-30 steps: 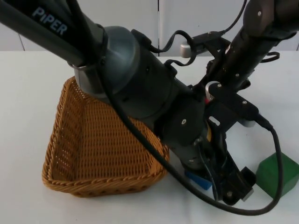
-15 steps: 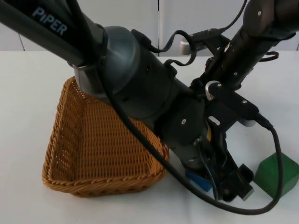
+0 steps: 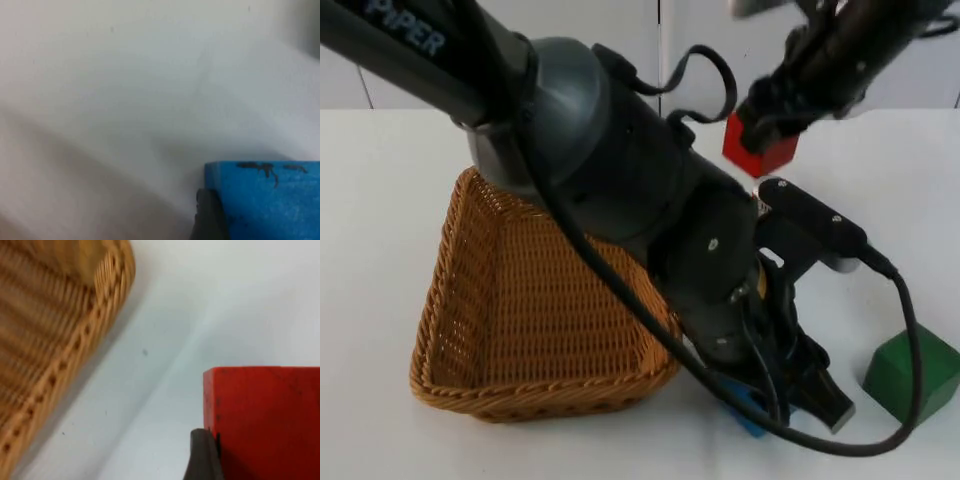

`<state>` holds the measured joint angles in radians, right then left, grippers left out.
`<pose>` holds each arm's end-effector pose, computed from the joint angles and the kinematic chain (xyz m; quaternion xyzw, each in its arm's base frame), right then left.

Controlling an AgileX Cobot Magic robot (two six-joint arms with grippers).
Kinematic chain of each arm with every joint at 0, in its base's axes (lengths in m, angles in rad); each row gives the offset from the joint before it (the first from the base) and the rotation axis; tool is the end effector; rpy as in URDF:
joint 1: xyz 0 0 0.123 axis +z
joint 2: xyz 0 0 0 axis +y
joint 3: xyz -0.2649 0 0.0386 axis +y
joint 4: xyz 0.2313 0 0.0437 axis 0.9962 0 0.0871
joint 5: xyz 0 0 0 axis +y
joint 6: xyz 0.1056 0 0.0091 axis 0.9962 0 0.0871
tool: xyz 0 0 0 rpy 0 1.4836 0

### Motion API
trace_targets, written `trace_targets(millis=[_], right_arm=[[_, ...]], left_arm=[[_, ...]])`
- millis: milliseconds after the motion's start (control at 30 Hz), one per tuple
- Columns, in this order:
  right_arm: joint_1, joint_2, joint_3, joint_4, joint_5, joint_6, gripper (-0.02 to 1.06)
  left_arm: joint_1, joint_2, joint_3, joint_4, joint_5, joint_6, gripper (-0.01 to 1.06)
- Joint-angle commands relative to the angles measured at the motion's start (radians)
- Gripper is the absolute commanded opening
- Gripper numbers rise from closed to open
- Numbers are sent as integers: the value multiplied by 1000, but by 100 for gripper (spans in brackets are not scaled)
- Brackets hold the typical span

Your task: Pick up one cube with each hand and place exactly two cubes into the same basket, leaving the remaining cube outside.

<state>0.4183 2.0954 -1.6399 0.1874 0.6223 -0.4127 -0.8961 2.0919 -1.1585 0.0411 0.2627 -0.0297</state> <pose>0.4078 0.1939 0.1827 -0.3327 0.8959 0.0748 0.2846 0.2415 -0.3001 0.0787 0.4250 0.8757 -0.0935 0.2091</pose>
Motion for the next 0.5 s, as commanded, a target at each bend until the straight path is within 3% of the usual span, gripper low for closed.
trace_targets(millis=[0,467], right_arm=[[-4,-62,-5,-5,16,-6,0],[-4,-204,-5,5,49,5,0]], left_arm=[[2,-40,-5,-27,30,-10,0],[-6,-298,-5,-41,174,-10,0]])
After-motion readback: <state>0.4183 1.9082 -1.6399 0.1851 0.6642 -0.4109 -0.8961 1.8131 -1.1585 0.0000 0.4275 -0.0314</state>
